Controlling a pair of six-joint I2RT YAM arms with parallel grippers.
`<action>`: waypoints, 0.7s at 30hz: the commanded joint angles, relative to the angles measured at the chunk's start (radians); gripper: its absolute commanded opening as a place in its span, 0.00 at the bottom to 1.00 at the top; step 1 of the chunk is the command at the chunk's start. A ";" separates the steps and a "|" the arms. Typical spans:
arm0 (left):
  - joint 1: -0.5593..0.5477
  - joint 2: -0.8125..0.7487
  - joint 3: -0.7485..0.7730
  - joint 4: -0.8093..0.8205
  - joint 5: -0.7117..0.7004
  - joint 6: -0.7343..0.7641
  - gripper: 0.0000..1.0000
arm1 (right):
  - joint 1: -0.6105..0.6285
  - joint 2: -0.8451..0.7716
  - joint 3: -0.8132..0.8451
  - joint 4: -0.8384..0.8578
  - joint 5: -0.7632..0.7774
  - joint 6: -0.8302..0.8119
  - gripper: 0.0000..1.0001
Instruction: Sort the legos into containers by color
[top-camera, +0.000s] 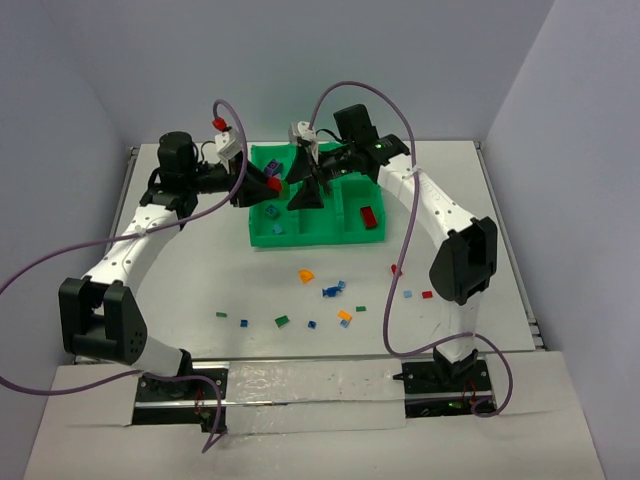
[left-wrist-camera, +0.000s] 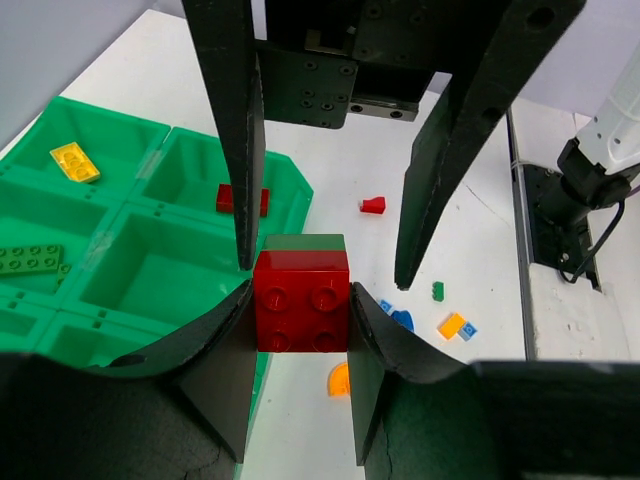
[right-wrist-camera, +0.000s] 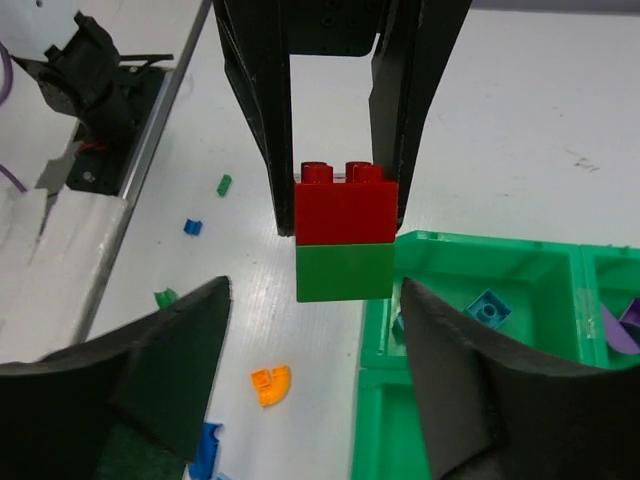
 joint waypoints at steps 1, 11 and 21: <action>-0.008 -0.001 0.047 -0.027 0.016 0.067 0.03 | 0.012 0.015 0.062 0.023 -0.038 0.028 0.64; -0.024 0.012 0.073 -0.131 -0.005 0.160 0.03 | 0.022 0.035 0.087 0.041 -0.035 0.063 0.61; -0.015 -0.010 0.039 -0.057 -0.022 0.089 0.02 | 0.023 0.043 0.080 0.006 0.030 0.039 0.31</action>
